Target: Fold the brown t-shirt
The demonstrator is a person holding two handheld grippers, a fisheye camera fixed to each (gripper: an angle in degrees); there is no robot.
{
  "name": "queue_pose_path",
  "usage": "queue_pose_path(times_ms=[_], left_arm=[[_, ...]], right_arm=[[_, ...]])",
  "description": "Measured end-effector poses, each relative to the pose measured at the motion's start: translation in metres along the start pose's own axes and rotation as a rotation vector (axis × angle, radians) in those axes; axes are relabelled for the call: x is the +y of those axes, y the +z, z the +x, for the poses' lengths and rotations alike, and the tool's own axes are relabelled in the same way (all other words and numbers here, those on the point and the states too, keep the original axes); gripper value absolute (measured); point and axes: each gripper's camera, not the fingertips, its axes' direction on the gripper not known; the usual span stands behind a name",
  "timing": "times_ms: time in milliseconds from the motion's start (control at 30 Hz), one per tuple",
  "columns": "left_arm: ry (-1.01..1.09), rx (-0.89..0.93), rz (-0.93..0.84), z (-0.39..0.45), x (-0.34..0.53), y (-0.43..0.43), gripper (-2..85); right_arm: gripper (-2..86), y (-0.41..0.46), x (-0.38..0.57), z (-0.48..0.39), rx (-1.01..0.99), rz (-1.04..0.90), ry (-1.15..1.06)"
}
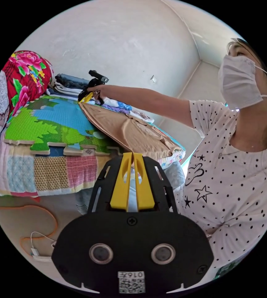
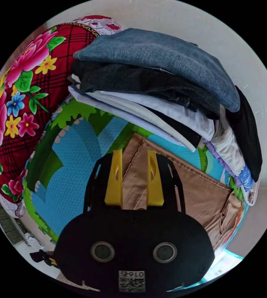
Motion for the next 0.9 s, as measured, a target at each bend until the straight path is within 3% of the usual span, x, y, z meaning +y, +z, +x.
queue_pose_path(times_ms=[433, 733, 900], left_arm=[[0.027, -0.031, 0.069, 0.017, -0.017, -0.035, -1.0], [-0.007, -0.083, 0.158, 0.033, -0.037, -0.076, -1.0], [0.050, -0.085, 0.176, 0.067, -0.076, -0.086, -1.0]], right_arm=[[1.0, -0.002, -0.070, 0.015, -0.042, 0.031, -0.054], [0.2, -0.035, -0.086, 0.066, -0.342, 0.108, -0.017], [0.2, -0.060, -0.077, 0.094, -0.371, 0.197, -0.044]])
